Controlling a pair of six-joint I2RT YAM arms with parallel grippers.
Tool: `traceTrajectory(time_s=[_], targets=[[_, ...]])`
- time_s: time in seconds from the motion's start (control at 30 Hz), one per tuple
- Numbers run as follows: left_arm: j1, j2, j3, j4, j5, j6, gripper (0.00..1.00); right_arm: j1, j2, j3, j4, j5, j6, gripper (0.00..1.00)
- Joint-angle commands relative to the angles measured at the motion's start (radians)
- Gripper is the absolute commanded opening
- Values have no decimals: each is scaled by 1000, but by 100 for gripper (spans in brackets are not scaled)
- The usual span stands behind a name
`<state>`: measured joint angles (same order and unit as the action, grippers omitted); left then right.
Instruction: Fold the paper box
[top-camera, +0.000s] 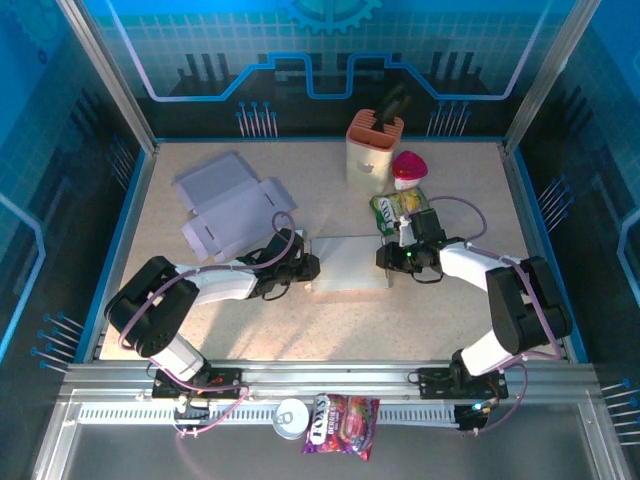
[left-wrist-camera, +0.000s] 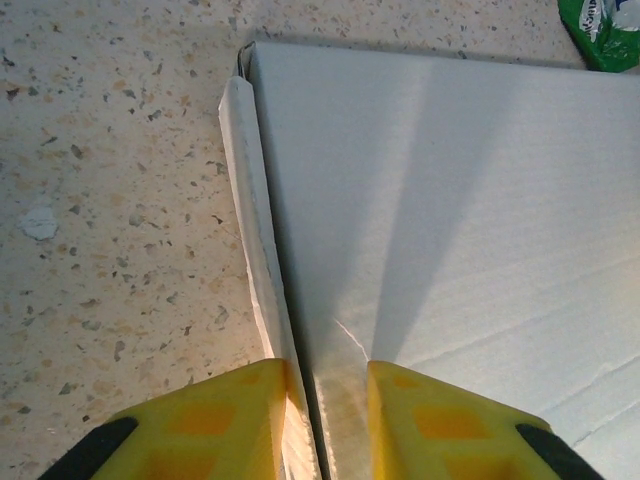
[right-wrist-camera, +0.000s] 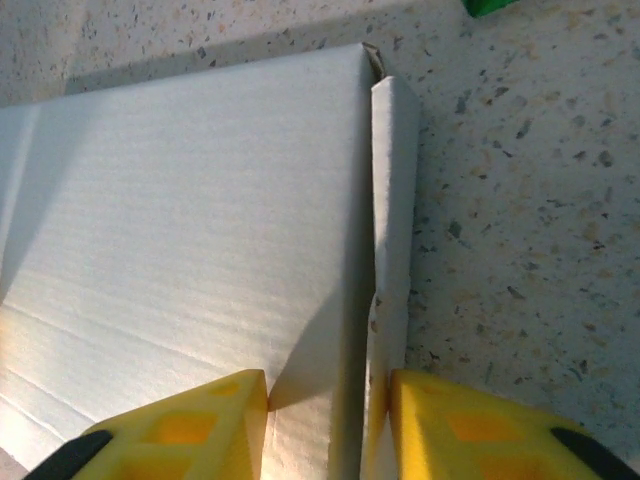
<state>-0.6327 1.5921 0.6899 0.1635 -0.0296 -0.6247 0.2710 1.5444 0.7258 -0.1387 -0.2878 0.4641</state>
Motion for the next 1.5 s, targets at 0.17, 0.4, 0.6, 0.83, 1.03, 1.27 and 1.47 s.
traceTrajectory(time_s=[0.17,0.4,0.6,0.83,1.03,1.27,1.47], targets=[[6,-10,8,-41,-8,34,26,26,28,-5,-23,51,-22,31],[6,1,6,-9,30,42,25,37,44,0,-11,19,-19,27],[7,-6,-1,-26,30,31,20,62,11,3,-48,49,-19,23],[-19,-88,-66,-68,6,-3,18,117,-98,-58,-85,99,-2,18],[-67,-169,-136,-119,-69,-30,18,177,-192,-147,-72,143,51,18],[-68,-186,-176,-107,-71,-40,18,174,-181,-131,-90,144,40,31],[-68,-167,-175,-78,-58,-43,18,188,-170,-139,-75,147,53,33]])
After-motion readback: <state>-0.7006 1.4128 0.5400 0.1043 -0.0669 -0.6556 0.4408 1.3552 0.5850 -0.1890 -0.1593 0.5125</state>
